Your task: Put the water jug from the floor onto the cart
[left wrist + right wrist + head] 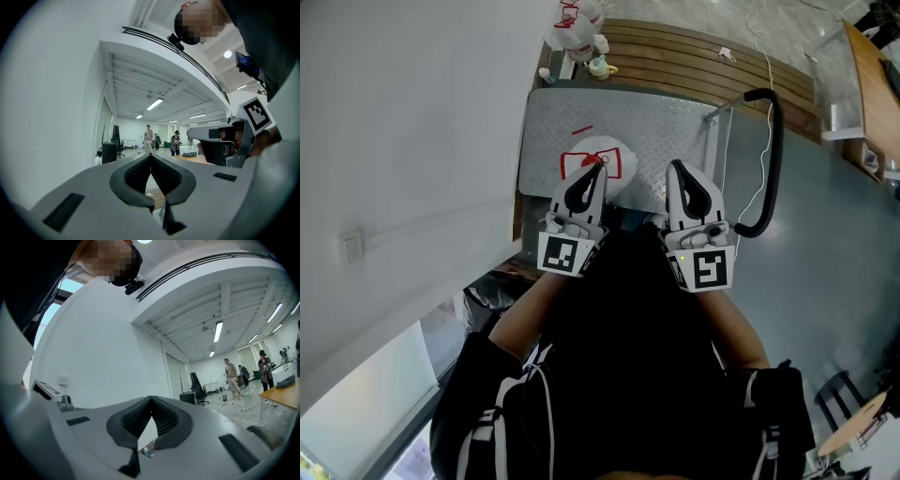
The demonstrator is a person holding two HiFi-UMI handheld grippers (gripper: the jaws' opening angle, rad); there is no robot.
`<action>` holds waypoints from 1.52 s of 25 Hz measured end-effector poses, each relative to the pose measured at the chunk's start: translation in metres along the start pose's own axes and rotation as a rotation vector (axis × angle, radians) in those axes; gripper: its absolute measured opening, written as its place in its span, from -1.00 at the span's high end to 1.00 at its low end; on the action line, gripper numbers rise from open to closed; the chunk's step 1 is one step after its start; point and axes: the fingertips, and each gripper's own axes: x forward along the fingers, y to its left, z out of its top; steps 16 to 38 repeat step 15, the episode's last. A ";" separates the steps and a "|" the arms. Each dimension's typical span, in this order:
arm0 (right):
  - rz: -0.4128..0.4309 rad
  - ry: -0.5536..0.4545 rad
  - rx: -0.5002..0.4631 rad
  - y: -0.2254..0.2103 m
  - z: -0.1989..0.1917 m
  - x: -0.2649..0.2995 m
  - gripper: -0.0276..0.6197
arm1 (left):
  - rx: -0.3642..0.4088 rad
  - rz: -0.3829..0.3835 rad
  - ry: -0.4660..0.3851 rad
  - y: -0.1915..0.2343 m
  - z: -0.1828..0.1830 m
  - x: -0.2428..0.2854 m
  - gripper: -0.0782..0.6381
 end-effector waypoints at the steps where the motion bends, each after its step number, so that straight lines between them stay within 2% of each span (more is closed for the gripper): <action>1: 0.003 0.000 0.002 -0.001 -0.001 -0.003 0.86 | -0.006 0.002 0.010 -0.003 -0.003 0.000 0.73; 7: 0.019 0.020 0.011 -0.011 -0.003 -0.018 0.86 | -0.038 0.048 0.044 -0.017 -0.016 0.000 0.73; 15: 0.052 0.027 -0.007 -0.005 -0.010 -0.023 0.86 | -0.044 0.106 0.011 -0.014 -0.016 -0.007 0.73; 38: 0.052 0.027 -0.007 -0.005 -0.010 -0.023 0.86 | -0.044 0.106 0.011 -0.014 -0.016 -0.007 0.73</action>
